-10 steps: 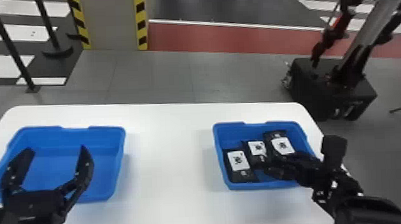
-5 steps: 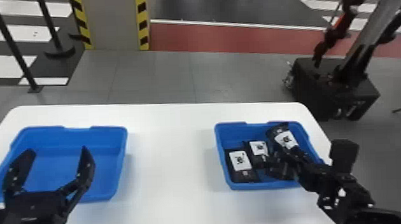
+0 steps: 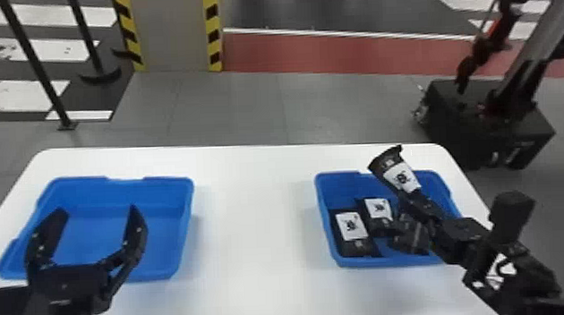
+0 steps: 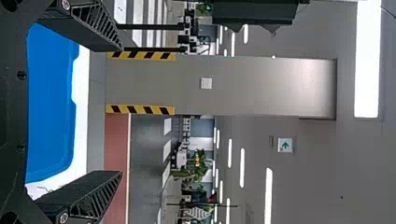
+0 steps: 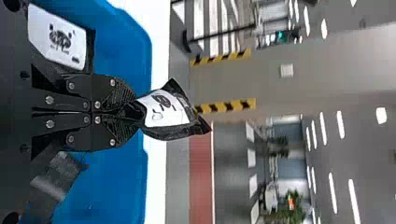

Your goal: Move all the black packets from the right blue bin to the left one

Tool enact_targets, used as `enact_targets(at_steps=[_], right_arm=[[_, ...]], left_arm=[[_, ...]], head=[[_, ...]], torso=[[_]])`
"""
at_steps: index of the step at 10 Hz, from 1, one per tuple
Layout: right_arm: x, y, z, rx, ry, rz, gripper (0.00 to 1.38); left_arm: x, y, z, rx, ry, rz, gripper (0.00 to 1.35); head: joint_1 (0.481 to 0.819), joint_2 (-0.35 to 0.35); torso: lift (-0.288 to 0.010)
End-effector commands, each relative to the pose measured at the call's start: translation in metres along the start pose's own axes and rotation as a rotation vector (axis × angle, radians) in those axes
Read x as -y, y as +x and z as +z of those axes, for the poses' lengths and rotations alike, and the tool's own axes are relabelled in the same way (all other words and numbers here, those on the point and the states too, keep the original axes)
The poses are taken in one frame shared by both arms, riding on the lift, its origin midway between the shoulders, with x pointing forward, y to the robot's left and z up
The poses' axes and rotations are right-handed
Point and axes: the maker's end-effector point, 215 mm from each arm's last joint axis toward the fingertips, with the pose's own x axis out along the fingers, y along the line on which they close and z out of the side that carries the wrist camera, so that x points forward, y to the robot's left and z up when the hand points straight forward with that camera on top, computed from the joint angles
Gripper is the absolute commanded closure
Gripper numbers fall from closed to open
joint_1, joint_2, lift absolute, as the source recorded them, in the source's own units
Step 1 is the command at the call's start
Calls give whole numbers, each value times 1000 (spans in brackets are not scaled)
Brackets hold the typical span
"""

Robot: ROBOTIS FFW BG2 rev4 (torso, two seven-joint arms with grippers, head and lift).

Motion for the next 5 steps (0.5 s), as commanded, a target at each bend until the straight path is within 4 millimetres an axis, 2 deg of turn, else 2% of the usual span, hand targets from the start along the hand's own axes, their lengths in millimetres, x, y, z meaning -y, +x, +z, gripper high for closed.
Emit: enact_targets(at_steps=[1,2,3,4,5], right_arm=[[1,11,-6,4,18,50,1142],[-19,16,-2,10,44,131,1142],[-43,30,-1,-17,68,250,1142],[-81,44,6,-44,87,374,1142],[-138,55,19,-59,99,520,1142]], left_arm=[[-1,4,3,7,-4,4,78],[-2,3,2,5,-6,6,78],[-4,2,1,3,-7,10,78],[-3,3,2,6,-30,11,78],[2,5,4,12,-62,9,78]], head=[[695,-78],[695,-67],[695,-52],[695,-21],[695,-1]], torso=[[-110],[-110],[-110],[-110],[-110]])
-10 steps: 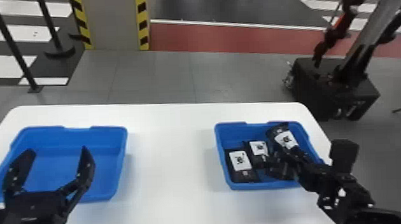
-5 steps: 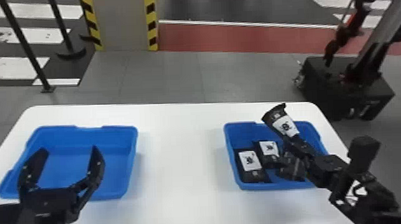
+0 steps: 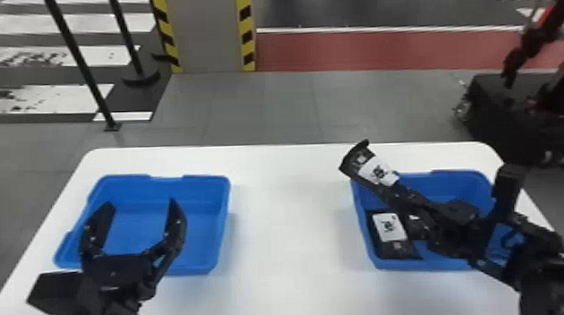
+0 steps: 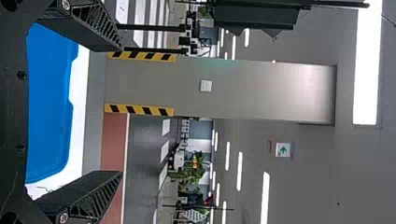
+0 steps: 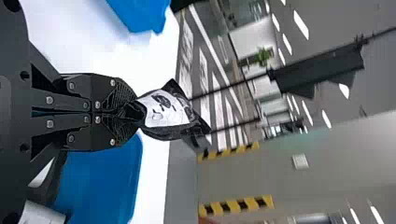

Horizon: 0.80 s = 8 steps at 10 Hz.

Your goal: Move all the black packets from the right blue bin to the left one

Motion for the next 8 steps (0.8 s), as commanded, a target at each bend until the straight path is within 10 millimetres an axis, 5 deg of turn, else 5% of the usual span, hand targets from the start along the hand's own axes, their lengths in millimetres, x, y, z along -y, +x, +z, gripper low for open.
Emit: enact_targets(at_steps=[1,3,8], right_arm=[[-54,42,17,-19,1,155,1142],[-105,71,31,-41,-14,288,1142],[-189,115,51,-94,-43,517,1142]], left_arm=[[10,6,3,8,-58,-7,78],[46,18,12,-7,-184,-59,78],[114,40,13,-128,-377,-269,78]], head=[[695,44],[695,128],[695,159]], torso=[[-110],[-110],[-110]])
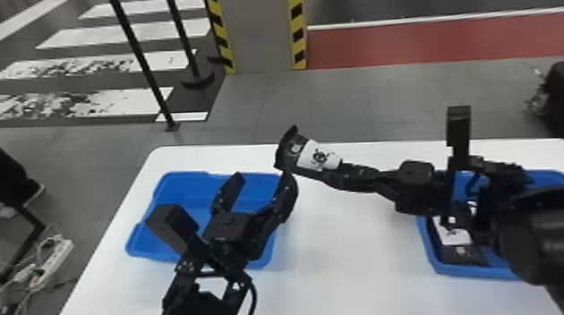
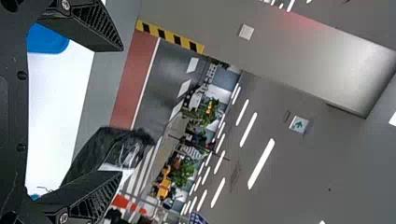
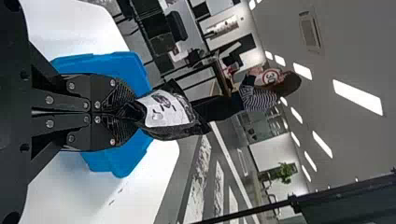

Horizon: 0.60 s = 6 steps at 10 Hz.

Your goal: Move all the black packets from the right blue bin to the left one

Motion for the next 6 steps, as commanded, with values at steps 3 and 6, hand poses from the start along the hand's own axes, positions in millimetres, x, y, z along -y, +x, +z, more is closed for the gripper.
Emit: enact_targets(at_steps=[3,6], right_arm=[[-19,33,11,-15,-5,93,1142],[-30,42,0,-24,27,128,1142]], left_arm=[[25,21,21,41,-81,-58,78],[15,18,16,33,-103,-14,128]], head=[[695,172],[695,195]], torso=[[-110],[-110]])
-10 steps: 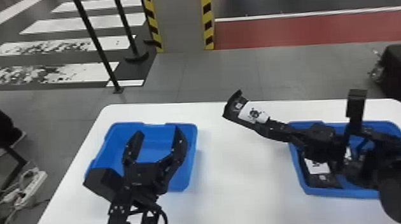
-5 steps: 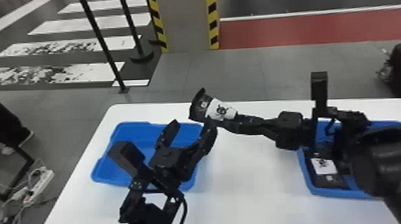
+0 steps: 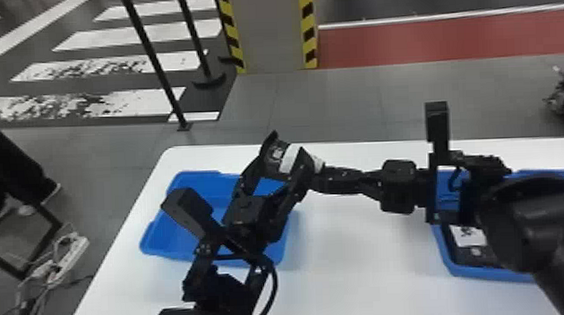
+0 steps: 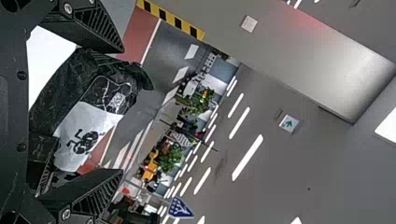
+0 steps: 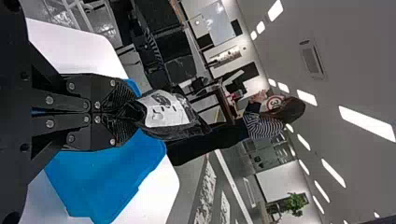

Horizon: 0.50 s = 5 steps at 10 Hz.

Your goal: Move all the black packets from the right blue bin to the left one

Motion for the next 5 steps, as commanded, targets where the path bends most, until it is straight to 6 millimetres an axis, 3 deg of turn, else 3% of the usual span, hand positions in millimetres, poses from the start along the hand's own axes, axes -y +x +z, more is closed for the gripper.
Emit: enact_targets(at_steps=[1,2,3,4,5], right_arm=[[-4,5,0,-5,2,13,1142],[-4,5,1,0,5,15,1142],[-3,5,4,2,-3,15,1142],[-3,5,5,3,-2,16,1142],[-3,5,3,6,5,15,1142]], left_arm=[[6,-1,-17,-51,-50,8,254],[8,-1,-17,-56,-51,28,407],[9,-1,-22,-73,-51,32,737],[9,-5,-15,-59,-50,46,746],[7,-5,-2,-15,-39,51,1058]], head=[[695,200],[695,205],[695,200],[695,194],[695,193]], torso=[[-110],[-110],[-110],[-110],[-110]])
